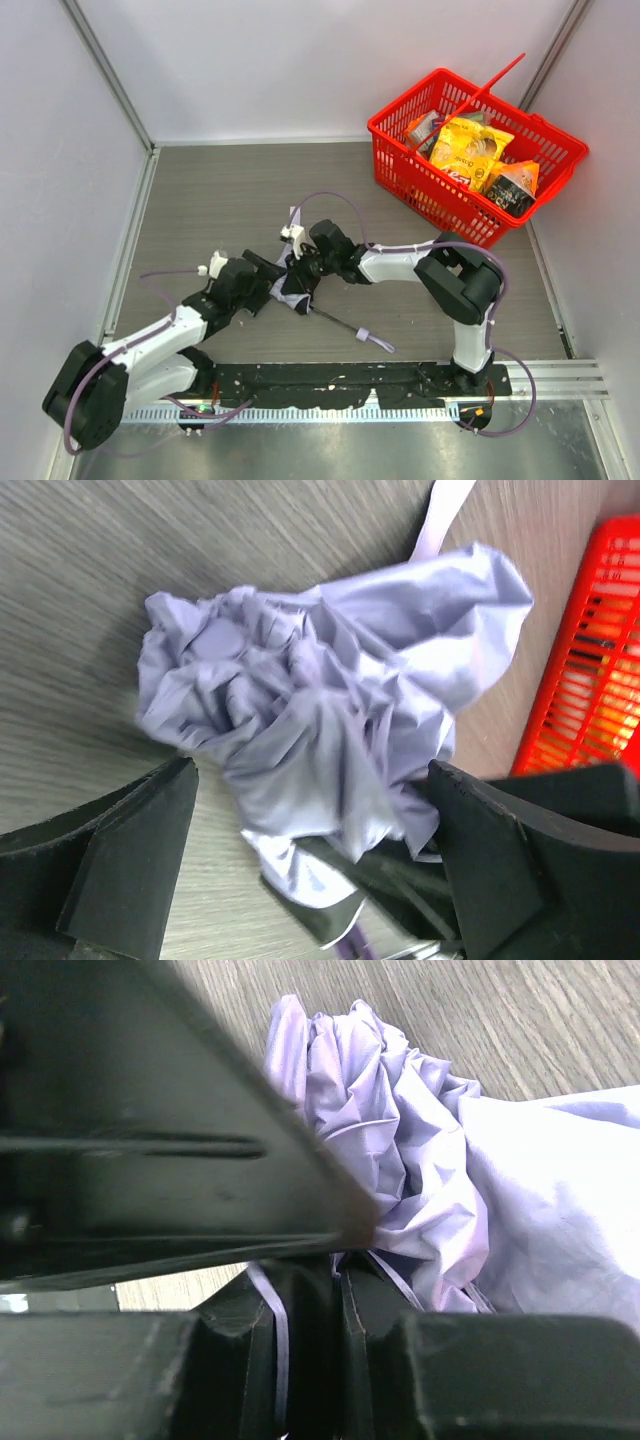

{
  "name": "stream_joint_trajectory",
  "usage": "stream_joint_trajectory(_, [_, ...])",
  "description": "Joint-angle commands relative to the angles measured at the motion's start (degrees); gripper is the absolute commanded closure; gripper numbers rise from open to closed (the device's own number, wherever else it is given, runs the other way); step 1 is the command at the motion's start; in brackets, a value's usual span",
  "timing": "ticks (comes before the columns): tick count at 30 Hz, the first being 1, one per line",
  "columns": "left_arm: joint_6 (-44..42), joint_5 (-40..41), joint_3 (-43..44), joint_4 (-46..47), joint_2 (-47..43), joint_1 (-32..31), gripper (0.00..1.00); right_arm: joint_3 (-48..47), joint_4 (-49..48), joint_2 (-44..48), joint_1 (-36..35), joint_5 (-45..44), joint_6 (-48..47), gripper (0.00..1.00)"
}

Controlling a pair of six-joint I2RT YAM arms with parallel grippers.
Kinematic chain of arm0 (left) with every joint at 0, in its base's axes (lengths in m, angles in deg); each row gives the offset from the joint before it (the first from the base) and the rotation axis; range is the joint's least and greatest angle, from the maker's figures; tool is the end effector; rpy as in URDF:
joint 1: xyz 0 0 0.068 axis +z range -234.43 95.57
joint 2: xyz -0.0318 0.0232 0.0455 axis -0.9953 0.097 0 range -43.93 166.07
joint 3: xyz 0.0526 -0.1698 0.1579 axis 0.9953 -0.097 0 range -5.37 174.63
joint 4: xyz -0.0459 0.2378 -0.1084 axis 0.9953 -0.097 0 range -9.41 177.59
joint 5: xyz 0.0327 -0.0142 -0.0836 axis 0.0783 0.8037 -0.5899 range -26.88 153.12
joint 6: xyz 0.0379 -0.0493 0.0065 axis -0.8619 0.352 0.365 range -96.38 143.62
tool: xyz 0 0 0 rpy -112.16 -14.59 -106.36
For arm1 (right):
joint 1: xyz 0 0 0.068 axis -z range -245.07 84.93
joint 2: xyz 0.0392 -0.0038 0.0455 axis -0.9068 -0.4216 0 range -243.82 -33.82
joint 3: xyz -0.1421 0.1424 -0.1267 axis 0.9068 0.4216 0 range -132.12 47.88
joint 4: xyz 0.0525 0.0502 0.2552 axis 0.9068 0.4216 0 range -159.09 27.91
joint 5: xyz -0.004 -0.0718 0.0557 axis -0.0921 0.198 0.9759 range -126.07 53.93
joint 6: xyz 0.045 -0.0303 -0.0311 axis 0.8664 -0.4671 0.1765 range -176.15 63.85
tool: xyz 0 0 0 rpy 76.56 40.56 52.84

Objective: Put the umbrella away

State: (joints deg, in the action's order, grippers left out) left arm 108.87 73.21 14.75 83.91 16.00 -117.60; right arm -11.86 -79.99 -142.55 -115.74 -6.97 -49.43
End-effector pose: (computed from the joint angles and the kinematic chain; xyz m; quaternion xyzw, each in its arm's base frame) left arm 0.1916 -0.1154 0.1138 -0.4330 0.8071 -0.2965 0.2707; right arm 0.2310 0.3185 0.1090 -0.4276 0.7659 0.4016 0.2631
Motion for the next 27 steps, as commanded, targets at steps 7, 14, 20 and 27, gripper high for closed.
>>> stream_joint_trajectory(7, [-6.8,4.3,-5.2,-10.4,-18.2,-0.6,0.0,5.6,-2.4,-8.9,5.0,8.6,8.2,0.99])
stream_joint_trajectory(14, [-1.1,7.2,-6.2,-6.1,-16.7,-0.7,0.0,3.2,-1.8,-12.5,7.4,13.6,11.1,0.99])
stream_joint_trajectory(20, [-3.9,7.5,-3.2,1.6,-6.4,-0.5,0.0,0.9,-0.4,-14.9,9.1,17.1,11.8,0.99])
stream_joint_trajectory(27, [-1.4,7.4,-2.3,6.1,2.8,-0.6,0.01,-0.6,-0.3,-17.0,9.8,20.1,12.7,0.99])
